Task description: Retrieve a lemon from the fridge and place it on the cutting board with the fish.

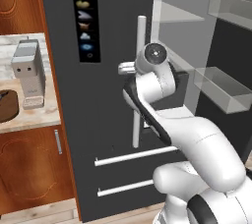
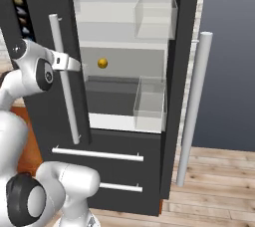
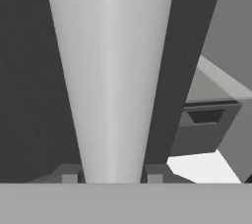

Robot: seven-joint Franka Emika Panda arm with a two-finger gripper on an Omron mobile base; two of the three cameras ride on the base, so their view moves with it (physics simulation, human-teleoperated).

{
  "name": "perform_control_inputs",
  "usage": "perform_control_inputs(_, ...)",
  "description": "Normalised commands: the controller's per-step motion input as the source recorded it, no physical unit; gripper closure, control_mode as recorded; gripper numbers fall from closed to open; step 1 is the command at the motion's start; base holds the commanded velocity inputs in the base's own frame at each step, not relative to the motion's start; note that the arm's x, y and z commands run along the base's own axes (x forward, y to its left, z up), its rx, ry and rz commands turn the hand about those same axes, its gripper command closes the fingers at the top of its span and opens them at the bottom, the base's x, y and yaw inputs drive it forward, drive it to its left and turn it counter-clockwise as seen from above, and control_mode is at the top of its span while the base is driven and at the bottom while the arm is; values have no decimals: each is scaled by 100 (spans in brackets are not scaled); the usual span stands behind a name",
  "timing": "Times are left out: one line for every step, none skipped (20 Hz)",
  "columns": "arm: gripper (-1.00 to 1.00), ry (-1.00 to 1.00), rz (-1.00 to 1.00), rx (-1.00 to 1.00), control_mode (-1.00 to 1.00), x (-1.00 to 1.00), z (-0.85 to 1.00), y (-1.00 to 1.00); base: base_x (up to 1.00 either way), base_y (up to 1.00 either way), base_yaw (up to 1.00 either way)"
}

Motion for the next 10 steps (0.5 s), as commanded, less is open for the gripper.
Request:
perform_control_inputs(100,0,-21,0,-100,-87,0,31,0,0,0)
perform_control_inputs(100,1,-21,0,-100,-86,0,31,0,0,0)
perform_control_inputs(100,5,-23,0,-100,-83,0,30,0,0,0)
perform_control_inputs(100,8,-24,0,-100,-78,0,31,0,0,0)
perform_control_inputs(100,8,-25,0,-100,-84,0,31,0,0,0)
perform_control_inputs(100,9,-24,0,-100,-84,0,31,0,0,0)
perform_control_inputs(100,7,-24,0,-100,-87,0,29,0,0,0)
perform_control_inputs(100,6,-23,0,-100,-89,0,28,0,0,0)
perform_control_inputs(100,4,-22,0,-100,-96,0,28,0,0,0)
perform_control_inputs(100,1,-19,0,-100,-100,0,32,0,0,0)
